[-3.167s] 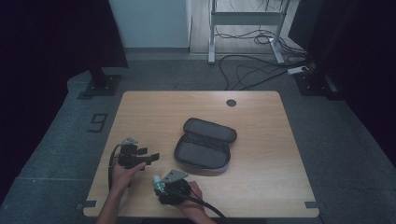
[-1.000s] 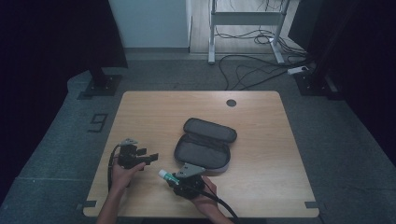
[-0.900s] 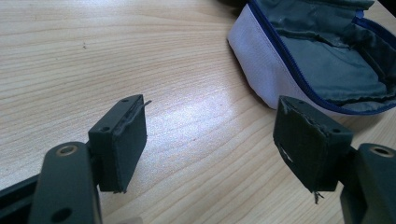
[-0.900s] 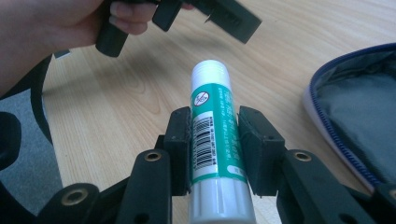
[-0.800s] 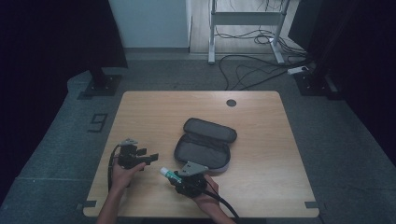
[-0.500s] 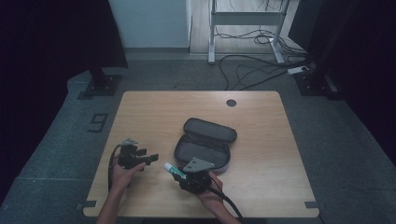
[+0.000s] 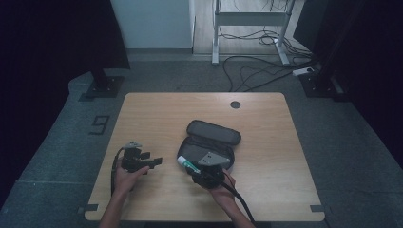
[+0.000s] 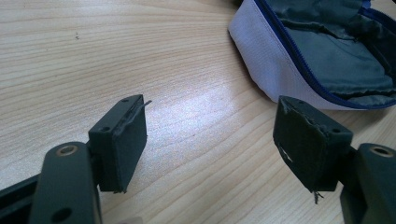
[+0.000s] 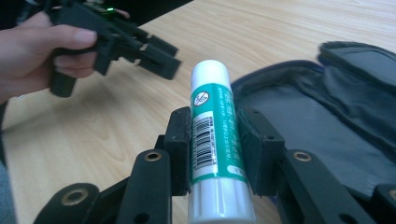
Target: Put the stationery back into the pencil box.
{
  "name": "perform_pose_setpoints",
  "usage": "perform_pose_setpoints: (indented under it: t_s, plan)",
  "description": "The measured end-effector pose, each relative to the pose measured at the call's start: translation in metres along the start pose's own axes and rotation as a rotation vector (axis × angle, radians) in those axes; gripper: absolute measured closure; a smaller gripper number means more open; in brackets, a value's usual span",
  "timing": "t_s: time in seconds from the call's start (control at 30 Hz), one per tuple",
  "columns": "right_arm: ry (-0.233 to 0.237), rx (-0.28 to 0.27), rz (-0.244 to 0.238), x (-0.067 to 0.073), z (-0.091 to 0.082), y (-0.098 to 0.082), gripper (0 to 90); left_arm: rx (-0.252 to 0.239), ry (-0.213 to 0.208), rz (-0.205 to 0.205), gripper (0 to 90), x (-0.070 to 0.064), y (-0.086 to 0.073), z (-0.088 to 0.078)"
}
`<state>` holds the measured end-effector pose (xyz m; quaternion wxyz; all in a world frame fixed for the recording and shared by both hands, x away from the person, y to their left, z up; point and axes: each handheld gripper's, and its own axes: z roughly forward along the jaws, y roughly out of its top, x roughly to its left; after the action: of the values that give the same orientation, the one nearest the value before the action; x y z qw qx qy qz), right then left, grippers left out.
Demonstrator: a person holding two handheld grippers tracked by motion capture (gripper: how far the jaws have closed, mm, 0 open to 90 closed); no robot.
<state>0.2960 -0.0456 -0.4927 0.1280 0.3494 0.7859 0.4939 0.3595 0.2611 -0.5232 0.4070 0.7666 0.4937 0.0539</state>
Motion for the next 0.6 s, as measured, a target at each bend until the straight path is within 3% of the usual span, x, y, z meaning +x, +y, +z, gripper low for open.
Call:
perform_pose_setpoints:
  t_s: [0.37,0.6]
  plan:
    - [-0.08,0.029,0.058,-0.035,0.005,-0.007,65.0,0.009,0.002,0.009,26.1,-0.002,0.0,0.002]
    - [-0.115,0.044,0.08,-0.05,0.009,-0.011,65.0,0.011,0.008,0.012,26.1,-0.003,-0.002,0.0]
